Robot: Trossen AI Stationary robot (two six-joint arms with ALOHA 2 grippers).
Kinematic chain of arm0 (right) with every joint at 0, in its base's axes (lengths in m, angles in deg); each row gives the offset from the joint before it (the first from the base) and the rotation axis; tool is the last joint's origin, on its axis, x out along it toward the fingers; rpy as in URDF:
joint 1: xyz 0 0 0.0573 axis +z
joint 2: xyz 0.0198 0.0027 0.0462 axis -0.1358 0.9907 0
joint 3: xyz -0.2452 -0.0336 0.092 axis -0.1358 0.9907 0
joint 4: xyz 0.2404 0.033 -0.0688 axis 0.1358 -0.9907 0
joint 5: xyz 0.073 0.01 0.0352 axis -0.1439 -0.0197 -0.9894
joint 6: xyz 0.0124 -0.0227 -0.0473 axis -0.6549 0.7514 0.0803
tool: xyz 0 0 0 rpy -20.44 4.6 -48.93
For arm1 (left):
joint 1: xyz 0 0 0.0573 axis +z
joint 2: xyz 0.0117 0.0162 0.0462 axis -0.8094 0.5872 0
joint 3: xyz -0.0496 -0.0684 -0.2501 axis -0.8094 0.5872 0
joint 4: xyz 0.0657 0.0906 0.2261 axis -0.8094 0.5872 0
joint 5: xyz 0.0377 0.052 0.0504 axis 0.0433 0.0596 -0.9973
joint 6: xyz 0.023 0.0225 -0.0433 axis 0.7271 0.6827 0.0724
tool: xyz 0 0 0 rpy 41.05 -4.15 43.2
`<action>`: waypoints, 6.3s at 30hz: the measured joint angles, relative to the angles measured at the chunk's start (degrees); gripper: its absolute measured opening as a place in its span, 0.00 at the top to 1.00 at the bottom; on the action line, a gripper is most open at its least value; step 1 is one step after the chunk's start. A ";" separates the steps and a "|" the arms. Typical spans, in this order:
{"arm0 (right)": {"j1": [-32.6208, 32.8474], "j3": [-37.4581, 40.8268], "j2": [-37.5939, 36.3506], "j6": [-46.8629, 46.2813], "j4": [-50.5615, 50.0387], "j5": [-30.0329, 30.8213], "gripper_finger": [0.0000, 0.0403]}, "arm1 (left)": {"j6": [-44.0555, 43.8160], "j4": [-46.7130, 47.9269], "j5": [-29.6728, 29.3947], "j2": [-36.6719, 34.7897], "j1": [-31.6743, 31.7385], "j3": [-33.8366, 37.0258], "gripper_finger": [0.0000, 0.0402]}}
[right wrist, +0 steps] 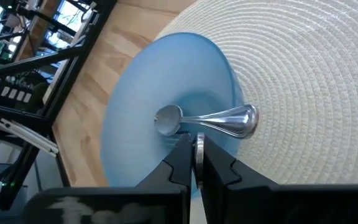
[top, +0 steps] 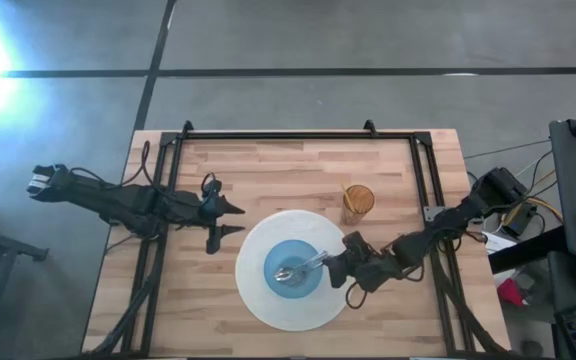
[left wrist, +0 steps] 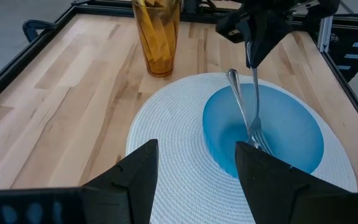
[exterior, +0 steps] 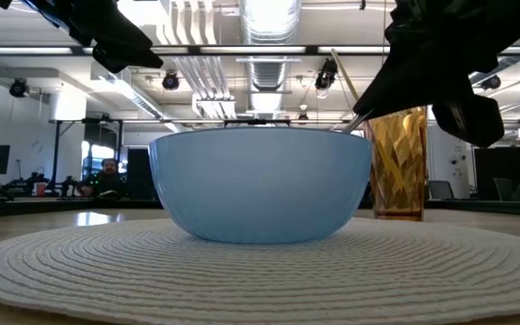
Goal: Pick & Place Utensil
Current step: Put the silver fork into the blue bowl on the white mat, then return to Home Position
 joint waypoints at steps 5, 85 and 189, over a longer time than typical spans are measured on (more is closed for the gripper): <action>0.00 -0.02 0.24 0.35 -0.57 0.02 0.98 | 0.00 -0.02 0.00 0.00 -0.01 0.00 0.49; 0.37 -0.24 0.49 -4.06 -7.60 -2.43 0.63 | -0.37 -0.04 1.36 -0.01 0.01 -1.05 0.49; -14.21 23.84 -55.21 82.25 12.13 -7.74 0.98 | 8.38 -7.37 -3.67 -47.72 1.37 28.24 1.00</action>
